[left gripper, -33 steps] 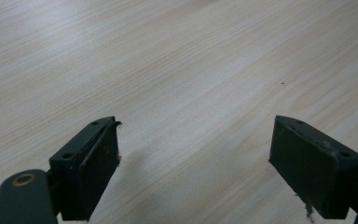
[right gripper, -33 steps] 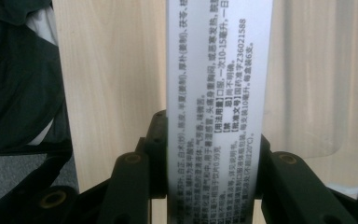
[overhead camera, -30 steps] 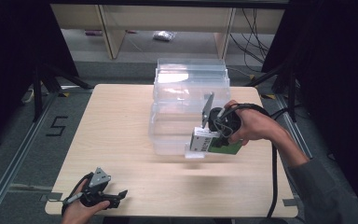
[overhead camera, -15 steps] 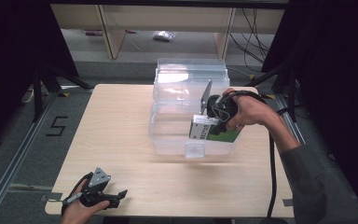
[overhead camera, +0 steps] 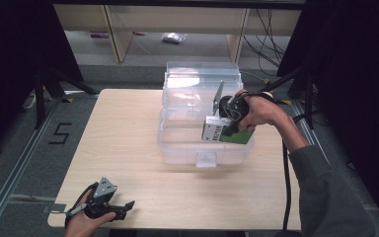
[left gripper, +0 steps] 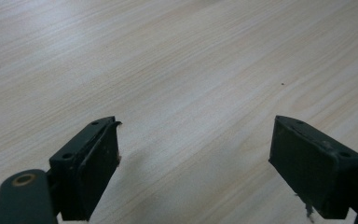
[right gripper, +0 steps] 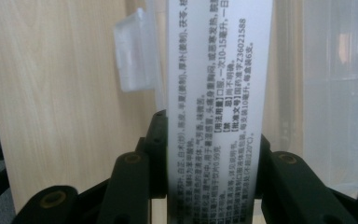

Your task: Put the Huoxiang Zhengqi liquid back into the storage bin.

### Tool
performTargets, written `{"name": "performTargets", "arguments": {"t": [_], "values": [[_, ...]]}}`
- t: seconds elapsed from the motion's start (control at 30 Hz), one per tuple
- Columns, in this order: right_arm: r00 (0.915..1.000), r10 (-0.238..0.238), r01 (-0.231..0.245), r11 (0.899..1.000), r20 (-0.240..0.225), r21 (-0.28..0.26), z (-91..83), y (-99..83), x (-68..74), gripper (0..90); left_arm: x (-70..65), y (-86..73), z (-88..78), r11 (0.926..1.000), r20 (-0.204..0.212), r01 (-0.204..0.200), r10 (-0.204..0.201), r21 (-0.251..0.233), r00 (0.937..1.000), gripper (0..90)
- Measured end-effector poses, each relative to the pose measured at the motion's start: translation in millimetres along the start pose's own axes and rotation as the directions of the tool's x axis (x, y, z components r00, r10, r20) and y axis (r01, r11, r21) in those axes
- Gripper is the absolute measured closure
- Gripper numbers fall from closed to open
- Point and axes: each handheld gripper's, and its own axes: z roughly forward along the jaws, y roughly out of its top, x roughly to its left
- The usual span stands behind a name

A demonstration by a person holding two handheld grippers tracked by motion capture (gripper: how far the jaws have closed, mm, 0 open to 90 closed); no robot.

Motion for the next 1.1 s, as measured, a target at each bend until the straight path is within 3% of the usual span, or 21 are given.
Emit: {"name": "performTargets", "arguments": {"t": [0.13,0.2,0.23,0.33,0.37,0.43,0.73,0.77,0.9,0.93,1.03,1.1], "values": [[1.0,-0.01,0.01,1.0,0.0,0.006,7.6,0.7,-6.5,64.5,0.8,0.0,0.1,0.9999,0.0,-0.011,0.011,0.007,0.9999,15.1],[0.9998,-0.02,0.02,1.0,0.0,0.011,14.4,1.1,-10.6,64.5,-0.6,0.0,-0.1,1.0,0.001,0.003,-0.003,-0.008,1.0,15.1],[0.9998,-0.02,0.02,1.0,0.0,0.011,14.4,1.1,-10.6,64.5,0.8,0.3,-1.3,0.9999,0.001,-0.012,0.012,0.007,0.9999,15.1],[1.0,-0.009,0.008,1.0,0.002,0.027,19.3,1.8,-13.0,64.5,-0.3,0.0,0.0,1.0,0.003,0.005,-0.005,-0.007,1.0,15.1],[0.9998,-0.018,0.018,1.0,-0.006,0.021,20.8,1.9,-15.2,64.5,0.6,0.1,-0.9,1.0,0.001,-0.008,0.008,0.004,1.0,15.1],[1.0,0.007,-0.007,1.0,-0.002,0.025,21.9,1.3,-15.8,64.5,0.0,0.1,-0.6,1.0,0.002,-0.003,0.003,-0.003,1.0,15.1],[0.9998,-0.001,0.002,0.999,-0.018,0.035,39.5,-5.2,-23.2,64.4,-0.5,0.0,0.1,1.0,0.004,0.004,-0.004,-0.008,1.0,15.1],[0.9996,0.02,-0.019,0.999,-0.019,0.041,41.3,-6.4,-22.6,64.4,-0.5,0.0,0.1,1.0,0.004,0.004,-0.004,-0.008,1.0,15.1],[0.9995,0.017,-0.016,0.999,-0.028,0.032,47.1,-9.7,-25.7,64.4,-0.4,0.0,0.1,1.0,0.003,0.004,-0.004,-0.007,1.0,15.1],[0.9974,0.065,-0.063,0.996,-0.031,0.057,49.1,-11.5,-24.3,64.4,-0.4,-0.1,0.1,1.0,0.003,0.005,-0.005,-0.008,1.0,15.1],[0.999,0.031,-0.03,0.999,-0.032,0.039,53.6,-13.4,-27.0,64.4,-0.4,-0.1,0.2,1.0,0.003,0.004,-0.004,-0.007,1.0,15.1],[0.9988,0.035,-0.033,0.998,-0.035,0.044,57.1,-14.8,-26.9,64.4,0.7,0.1,0.5,1.0,-0.008,-0.007,0.007,0.004,0.9999,15.1]]}}
